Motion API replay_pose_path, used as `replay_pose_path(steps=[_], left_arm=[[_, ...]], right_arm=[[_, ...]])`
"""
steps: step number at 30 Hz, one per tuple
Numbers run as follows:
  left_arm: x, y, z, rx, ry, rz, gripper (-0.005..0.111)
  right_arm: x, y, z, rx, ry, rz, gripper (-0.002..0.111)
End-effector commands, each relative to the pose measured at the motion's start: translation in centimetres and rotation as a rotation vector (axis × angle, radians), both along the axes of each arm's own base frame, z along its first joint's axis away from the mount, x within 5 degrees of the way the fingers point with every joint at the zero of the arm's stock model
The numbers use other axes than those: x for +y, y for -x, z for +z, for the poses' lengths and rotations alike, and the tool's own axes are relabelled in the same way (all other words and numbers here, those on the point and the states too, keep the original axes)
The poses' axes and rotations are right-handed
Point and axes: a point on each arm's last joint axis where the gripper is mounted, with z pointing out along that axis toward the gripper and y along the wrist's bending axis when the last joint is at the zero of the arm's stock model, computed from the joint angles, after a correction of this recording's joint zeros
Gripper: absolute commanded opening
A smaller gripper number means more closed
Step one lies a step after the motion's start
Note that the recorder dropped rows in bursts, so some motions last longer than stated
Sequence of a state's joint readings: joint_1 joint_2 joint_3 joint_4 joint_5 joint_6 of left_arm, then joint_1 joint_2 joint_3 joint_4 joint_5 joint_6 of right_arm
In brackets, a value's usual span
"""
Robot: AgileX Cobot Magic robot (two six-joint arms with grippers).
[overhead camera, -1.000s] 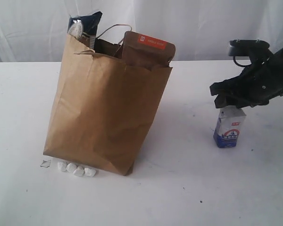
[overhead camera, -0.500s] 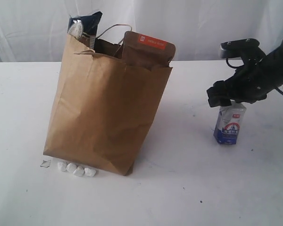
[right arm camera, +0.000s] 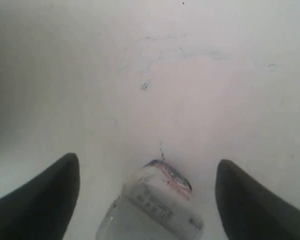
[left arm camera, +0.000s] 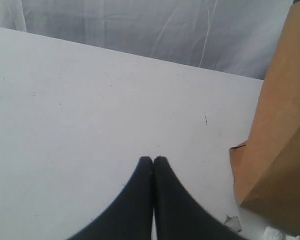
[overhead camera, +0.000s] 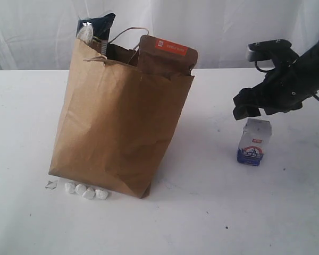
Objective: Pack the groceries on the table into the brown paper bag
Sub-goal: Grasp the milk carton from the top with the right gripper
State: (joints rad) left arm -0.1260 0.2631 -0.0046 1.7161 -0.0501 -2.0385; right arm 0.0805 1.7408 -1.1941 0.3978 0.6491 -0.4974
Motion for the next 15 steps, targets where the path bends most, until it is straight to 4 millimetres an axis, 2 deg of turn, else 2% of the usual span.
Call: replay_pose_path(steps=[1,9,15], left_arm=[[-0.1,0.1,-0.1,-0.001,-0.002,-0.011,0.000],[-0.1,0.1,-0.1,-0.002,-0.004,-0.009,0.000],[0.4,0.1,-0.1,-0.007,-0.008,0.046,0.000]], right_arm=[[0.1,0.2,-0.1,0.028,-0.002,0.002,0.070],[0.3,1.2,-0.6,0.152,-0.008,0.056,0.070],[0.3,0.8,-1.8,0.164,0.001,0.056,0.070]])
